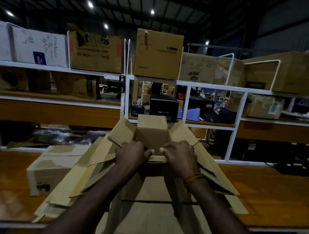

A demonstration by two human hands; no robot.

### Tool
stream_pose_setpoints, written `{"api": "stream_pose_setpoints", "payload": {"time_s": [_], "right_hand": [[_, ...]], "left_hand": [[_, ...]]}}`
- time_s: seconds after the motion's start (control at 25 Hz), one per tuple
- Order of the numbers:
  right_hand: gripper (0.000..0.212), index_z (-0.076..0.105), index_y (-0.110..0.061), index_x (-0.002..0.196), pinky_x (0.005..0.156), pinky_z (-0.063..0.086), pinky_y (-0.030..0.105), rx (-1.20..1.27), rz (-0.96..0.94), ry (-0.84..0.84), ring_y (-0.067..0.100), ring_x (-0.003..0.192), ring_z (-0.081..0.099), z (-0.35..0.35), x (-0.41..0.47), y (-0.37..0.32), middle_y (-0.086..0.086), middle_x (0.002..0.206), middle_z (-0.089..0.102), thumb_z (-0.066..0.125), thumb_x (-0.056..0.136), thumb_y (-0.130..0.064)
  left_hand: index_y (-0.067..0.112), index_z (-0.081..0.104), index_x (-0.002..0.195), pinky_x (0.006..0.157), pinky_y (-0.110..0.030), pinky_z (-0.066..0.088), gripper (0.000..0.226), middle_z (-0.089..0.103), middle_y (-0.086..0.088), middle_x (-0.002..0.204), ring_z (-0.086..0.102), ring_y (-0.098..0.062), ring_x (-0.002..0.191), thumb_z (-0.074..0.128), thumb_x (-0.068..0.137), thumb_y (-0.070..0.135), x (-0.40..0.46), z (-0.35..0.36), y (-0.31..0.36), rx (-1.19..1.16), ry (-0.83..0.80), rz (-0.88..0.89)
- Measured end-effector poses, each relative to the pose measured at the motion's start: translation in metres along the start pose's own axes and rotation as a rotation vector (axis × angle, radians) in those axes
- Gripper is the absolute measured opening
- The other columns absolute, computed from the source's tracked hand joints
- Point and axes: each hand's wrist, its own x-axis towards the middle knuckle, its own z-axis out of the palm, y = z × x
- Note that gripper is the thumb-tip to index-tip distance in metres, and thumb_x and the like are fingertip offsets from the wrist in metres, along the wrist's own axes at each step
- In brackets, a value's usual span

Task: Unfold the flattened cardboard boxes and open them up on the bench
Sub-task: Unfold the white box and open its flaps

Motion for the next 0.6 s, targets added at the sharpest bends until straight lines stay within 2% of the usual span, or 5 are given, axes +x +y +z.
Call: {"api": "stream_pose_setpoints", "payload": {"time_s": [0.08,0.2,0.4,0.6], "right_hand": [[0.035,0.066,-0.031,0.114,0.094,0.047,0.043,0.054,-0.027,0.066,0.023,0.113,0.05,0.001,-0.003,-0.001,0.003,0.118,0.056,0.055,0.091,-0.054],[0.035,0.067,-0.032,0.115,0.089,0.05,0.039,0.051,-0.032,0.014,0.021,0.106,0.055,0.009,-0.011,0.003,0.0,0.112,0.057,0.055,0.09,-0.054],[0.046,0.056,-0.03,0.131,0.097,0.045,0.04,0.088,-0.015,-0.025,0.024,0.115,0.048,0.02,-0.017,0.016,0.003,0.124,0.048,0.061,0.09,-0.049],[0.047,0.052,-0.031,0.135,0.098,0.044,0.033,0.074,-0.005,-0.007,0.021,0.118,0.048,0.022,-0.018,0.012,0.001,0.129,0.043,0.065,0.09,-0.039]], "left_hand": [[0.028,0.068,0.097,0.079,-0.037,0.053,0.036,0.067,0.006,0.084,0.063,-0.012,0.08,0.046,0.096,0.057,-0.006,-0.009,0.002,-0.12,0.018,0.025],[0.027,0.07,0.1,0.072,-0.033,0.056,0.034,0.068,0.007,0.082,0.063,-0.009,0.073,0.045,0.099,0.051,-0.014,-0.014,0.006,-0.211,0.01,0.077],[0.028,0.063,0.124,0.081,-0.032,0.053,0.033,0.067,0.006,0.118,0.062,-0.013,0.101,0.054,0.097,0.043,-0.017,-0.004,-0.005,-0.242,0.026,0.207],[0.029,0.06,0.128,0.087,-0.034,0.054,0.032,0.065,0.004,0.123,0.06,-0.011,0.105,0.057,0.096,0.035,-0.01,0.007,-0.016,-0.295,0.051,0.266]]}}
